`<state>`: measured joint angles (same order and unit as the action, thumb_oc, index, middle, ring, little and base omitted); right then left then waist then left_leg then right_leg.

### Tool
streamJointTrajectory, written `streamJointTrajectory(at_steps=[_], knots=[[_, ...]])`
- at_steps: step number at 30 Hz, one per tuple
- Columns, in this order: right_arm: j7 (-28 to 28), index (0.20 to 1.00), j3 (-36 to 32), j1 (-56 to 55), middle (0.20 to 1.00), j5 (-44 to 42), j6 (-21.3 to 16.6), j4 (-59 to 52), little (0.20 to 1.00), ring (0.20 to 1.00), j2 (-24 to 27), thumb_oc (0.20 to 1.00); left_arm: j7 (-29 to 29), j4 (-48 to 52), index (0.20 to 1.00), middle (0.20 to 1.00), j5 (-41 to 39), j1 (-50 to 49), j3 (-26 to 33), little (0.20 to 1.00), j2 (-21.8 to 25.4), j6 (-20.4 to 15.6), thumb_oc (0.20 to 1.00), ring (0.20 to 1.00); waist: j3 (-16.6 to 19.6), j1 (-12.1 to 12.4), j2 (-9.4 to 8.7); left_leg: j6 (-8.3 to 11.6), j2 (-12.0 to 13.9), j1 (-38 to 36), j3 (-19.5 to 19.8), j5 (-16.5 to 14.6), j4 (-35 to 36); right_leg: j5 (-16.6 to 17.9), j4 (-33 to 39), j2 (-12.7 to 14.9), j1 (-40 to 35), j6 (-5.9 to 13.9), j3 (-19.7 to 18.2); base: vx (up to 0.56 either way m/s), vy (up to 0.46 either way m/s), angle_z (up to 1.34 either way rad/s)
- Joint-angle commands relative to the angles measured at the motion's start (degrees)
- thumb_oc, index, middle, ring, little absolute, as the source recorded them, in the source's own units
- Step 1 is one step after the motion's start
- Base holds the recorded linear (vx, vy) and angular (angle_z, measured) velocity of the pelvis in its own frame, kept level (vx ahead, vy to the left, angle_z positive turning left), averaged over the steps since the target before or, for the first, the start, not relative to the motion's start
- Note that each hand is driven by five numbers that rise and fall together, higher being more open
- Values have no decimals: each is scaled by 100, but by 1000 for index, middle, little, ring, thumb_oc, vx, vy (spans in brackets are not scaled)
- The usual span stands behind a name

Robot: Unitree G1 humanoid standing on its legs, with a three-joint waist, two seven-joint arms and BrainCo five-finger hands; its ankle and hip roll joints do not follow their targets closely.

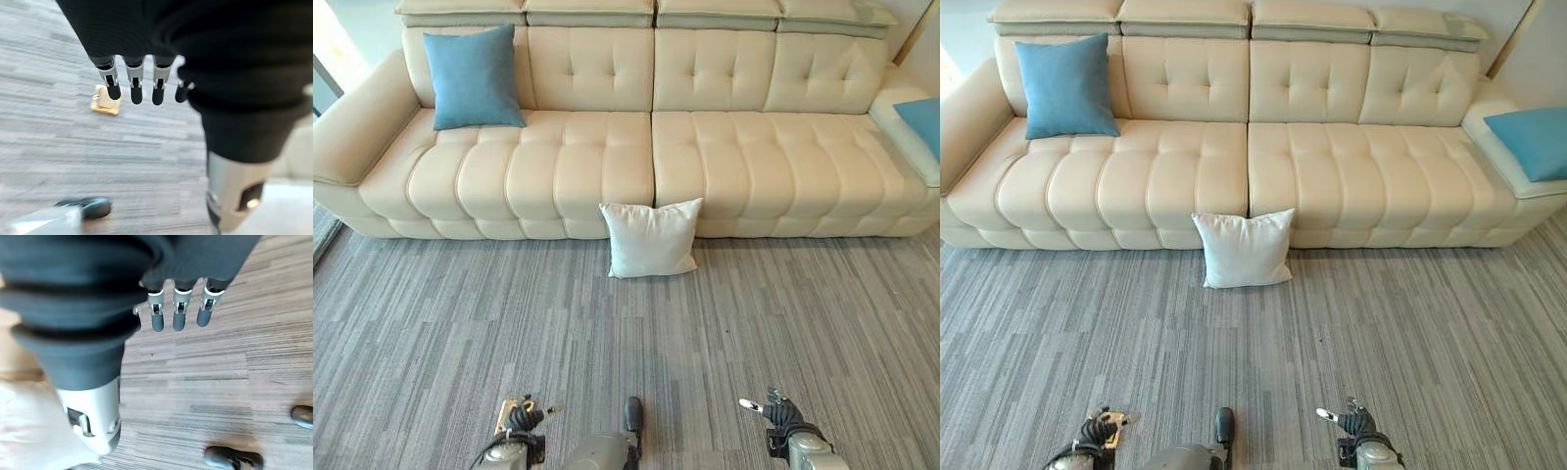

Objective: Pick up all the scattered cushions and arrange them neatly on the sofa.

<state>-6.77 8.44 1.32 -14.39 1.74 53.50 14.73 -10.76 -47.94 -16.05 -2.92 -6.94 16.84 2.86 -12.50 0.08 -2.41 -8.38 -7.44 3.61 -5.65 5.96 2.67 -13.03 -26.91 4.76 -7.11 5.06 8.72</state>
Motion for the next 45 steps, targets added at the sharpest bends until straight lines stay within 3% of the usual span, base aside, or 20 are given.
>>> streamJointTrajectory(at_steps=[1, 5, 7, 10, 11, 15, 18, 21, 23, 24, 25, 28, 29, 32, 35, 36, 38, 39, 43, 45], knots=[[-38, 1000, 25, -7, 1000, 176, -60, -238, 1000, 1000, 259, 1000, -56, 149, 1000, 1000, 238, 103, -152, 1000, 70, -99, 1000, 1000, -25, -40, 13, 583, 222, -634, -50, -611, 233, 1332, -445, 201, 635, 243, 73, 246, 204, -1], [-55, 1000, 15, 16, 1000, 175, -40, -204, 1000, 1000, 215, 1000, -67, 117, 1000, 1000, 210, 211, -178, 1000, 77, -114, 1000, 1000, -185, -69, 158, 556, 325, -981, -127, -803, 233, 1106, -490, 335, 1159, 77, 391, 205, 114, 4], [-75, 1000, -20, 44, 1000, 124, -36, -142, 1000, 1000, 195, 1000, -37, 26, 1000, 1000, 242, 274, -190, 1000, 79, -118, 1000, 1000, -283, -91, 271, 590, 419, -1179, -184, -933, 233, 983, 391, 264, 1330, 46, 554, 298, 27, -8], [-90, 1000, -57, 58, 1000, 107, -10, -107, 1000, 1000, 171, 1000, -27, -18, 1000, 1000, 336, 357, -155, 1000, 106, -123, 1000, 1000, -323, -118, 208, 720, 406, -1457, -234, -1130, 233, 1659, 2664, -65, 1482, 359, 148, 387, -88, -9], [-88, 1000, -85, 35, 1000, 117, -5, -101, 1000, 1000, 169, 1000, -10, -51, 1000, 1000, 370, 387, -128, 1000, 113, -143, 1000, 1000, -312, -136, 176, 767, 407, -1540, -249, -1180, 233, 1800, 3065, -100, 1488, 423, 165, 321, -107, -21], [-76, 1000, -145, -14, 1000, 163, 4, -107, 1000, 1000, 191, 1000, 2, -25, 1000, 1000, 430, 380, -79, 1000, 115, -180, 1000, 1000, -242, -177, 167, 834, 402, -1797, -232, -1311, 233, 1817, 3191, -109, 1645, 515, 315, 309, -106, 10], [-51, 1000, -161, -100, 1000, 127, -18, -101, 1000, 1000, 234, 1000, 19, -25, 1000, 1000, 400, 315, -91, 1000, 44, -195, 1000, 1000, -95, -256, 204, 859, 436, -2069, -48, -1475, 212, 1902, 3191, -189, 1459, 396, 133, 517, -198, 20], [-35, 1000, -172, -125, 1000, 75, -33, -95, 1000, 1000, 314, 1000, 14, -96, 1000, 1000, 283, 241, -81, 1000, -78, -186, 1000, 1000, 17, -320, 353, 969, 589, -2107, 89, -1353, -190, 1880, 3131, -301, 1247, 253, 148, 408, -187, 38], [-22, 1000, -165, -131, 1000, 3, -70, -61, 1000, 1000, 367, 1000, 14, -102, 1000, 1000, 182, 216, -87, 1000, -143, -195, 1000, 1000, 23, -319, 426, 1160, 684, -1900, 113, -1048, -876, 1669, 3013, -339, 1133, 104, 228, 427, -288, 0], [-40, 1000, -166, -124, 1000, -94, -89, 32, 1000, 1000, 374, 1000, 20, -169, 1000, 1000, 45, 263, -107, 1000, -195, -202, 1000, 1000, -5, -337, 430, 1389, 778, -1542, 65, -588, -1805, 1460, 3030, -385, 865, -61, 261, 317, -246, -2], [-40, 1000, -166, -123, 1000, -94, -90, 33, 1000, 1000, 374, 1000, 20, -170, 1000, 1000, 44, 264, -107, 1000, -195, -203, 1000, 1000, -4, -346, 433, 1391, 784, -1524, 75, -601, -1833, 1459, 3031, -388, 866, -63, 271, 299, -257, 11], [-69, 1000, -186, -84, 1000, -199, -90, 99, 1000, 1000, 416, 1000, -16, -172, 1000, 1000, -174, 340, -130, 1000, -225, -247, 1000, 1000, -199, -285, 348, 1551, 792, -829, 90, -273, -3073, 1234, 3022, -367, 538, -268, 329, 202, -193, 11], [-91, 1000, -174, -66, 1000, -217, -82, 91, 1000, 1000, 422, 1000, -39, -188, 1000, 1000, -234, 352, -118, 1000, -221, -239, 1000, 1000, -217, -275, 309, 1480, 884, -766, -37, -288, -3127, 1157, 3026, -366, 459, -322, 341, 217, -177, 8], [-89, 1000, -138, -47, 1000, -222, -60, 111, 1000, 1000, 409, 1000, -11, -229, 1000, 1000, -197, 362, -139, 1000, -225, -206, 1000, 1000, -267, -208, 184, 1309, 981, -397, -245, -577, -2888, 1032, 3084, -305, 218, -360, 394, 214, -137, 21], [-106, 1000, -87, -50, 1000, -195, -70, 107, 1000, 1000, 388, 1000, -12, -287, 1000, 1000, -143, 294, -180, 1000, -237, -169, 1000, 1000, -243, -148, 66, 1125, 927, -334, -251, -946, -1701, 891, 3092, -238, 41, -289, 442, 236, -45, 9], [-109, 1000, -66, -63, 1000, -180, -71, 89, 1000, 1000, 379, 1000, -18, -310, 1000, 1000, -134, 277, -184, 1000, -237, -160, 1000, 1000, -228, -149, 78, 1138, 944, -316, -174, -879, -1251, 849, 3082, -245, 22, -295, 455, 232, 25, 10], [-113, 1000, -12, -105, 1000, -105, -80, 47, 1000, 1000, 374, 1000, -31, -331, 1000, 1000, -113, 194, -194, 1000, -260, -138, 1000, 1000, -229, -149, 143, 1258, 1023, -190, 80, -161, -92, 732, 3085, -304, -134, -324, 542, 242, 55, 25], [-104, 1000, -5, -116, 1000, -82, -70, 45, 1000, 1000, 381, 1000, -26, -357, 1000, 1000, -77, 174, -199, 1000, -260, -121, 1000, 1000, -233, -148, 156, 1299, 1039, -249, 122, -19, 93, 709, 3074, -318, -199, -341, 540, 237, 81, 24], [-84, 1000, 21, -173, 1000, 17, -34, 41, 1000, 1000, 365, 1000, -34, -410, 1000, 1000, 23, 76, -183, 1000, -241, -106, 1000, 1000, -214, -164, 167, 1515, 1104, 145, 108, 115, 233, 552, 3028, -305, -461, -336, 539, 307, 171, 13], [-38, 1000, 77, -191, 1000, 119, -6, 55, 1000, 1000, 339, 1000, -19, -431, 1000, 1000, 15, 32, -151, 1000, -230, -109, 1000, 1000, -121, -105, 193, 1452, 1076, -4, 206, 99, 233, 469, 2971, -275, -619, -277, 398, 375, 247, -6]])
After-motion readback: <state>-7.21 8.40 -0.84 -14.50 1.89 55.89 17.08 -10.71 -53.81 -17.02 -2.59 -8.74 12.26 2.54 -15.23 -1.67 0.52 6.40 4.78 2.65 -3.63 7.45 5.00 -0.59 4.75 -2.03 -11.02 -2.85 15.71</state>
